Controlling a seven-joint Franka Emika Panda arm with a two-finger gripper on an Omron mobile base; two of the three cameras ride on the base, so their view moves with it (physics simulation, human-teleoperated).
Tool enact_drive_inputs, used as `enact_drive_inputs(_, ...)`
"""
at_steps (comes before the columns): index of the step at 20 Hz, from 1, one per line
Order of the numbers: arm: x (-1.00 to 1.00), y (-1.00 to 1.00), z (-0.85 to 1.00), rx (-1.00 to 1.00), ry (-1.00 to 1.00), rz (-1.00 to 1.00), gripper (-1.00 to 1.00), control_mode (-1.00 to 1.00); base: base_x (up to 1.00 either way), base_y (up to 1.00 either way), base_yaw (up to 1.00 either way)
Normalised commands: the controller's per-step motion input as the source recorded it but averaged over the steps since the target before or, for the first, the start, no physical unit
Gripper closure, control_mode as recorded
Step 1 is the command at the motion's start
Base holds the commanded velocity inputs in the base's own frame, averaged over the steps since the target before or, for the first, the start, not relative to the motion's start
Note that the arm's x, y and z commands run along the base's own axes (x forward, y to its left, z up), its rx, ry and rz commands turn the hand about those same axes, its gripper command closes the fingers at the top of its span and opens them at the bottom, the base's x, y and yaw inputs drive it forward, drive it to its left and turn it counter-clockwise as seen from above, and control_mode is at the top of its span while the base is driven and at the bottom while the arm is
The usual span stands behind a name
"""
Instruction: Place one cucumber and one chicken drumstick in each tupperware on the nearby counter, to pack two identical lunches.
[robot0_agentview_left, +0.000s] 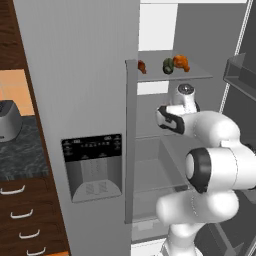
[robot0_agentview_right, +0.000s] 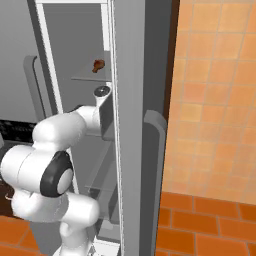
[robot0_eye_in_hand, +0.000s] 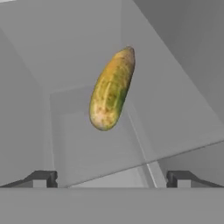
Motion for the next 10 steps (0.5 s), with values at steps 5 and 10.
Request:
enact_drive_inputs(5, 0.64, -0.04, -0.32, 0.00, 0.00, 0.00, -1.00, -1.00, 0.00, 0.00, 0.00)
enact_drive_inputs(10, 0.71, -0.26, -0.44, 0.00, 0.00, 0.00, -1.00, -1.00, 0.00, 0.00, 0.00)
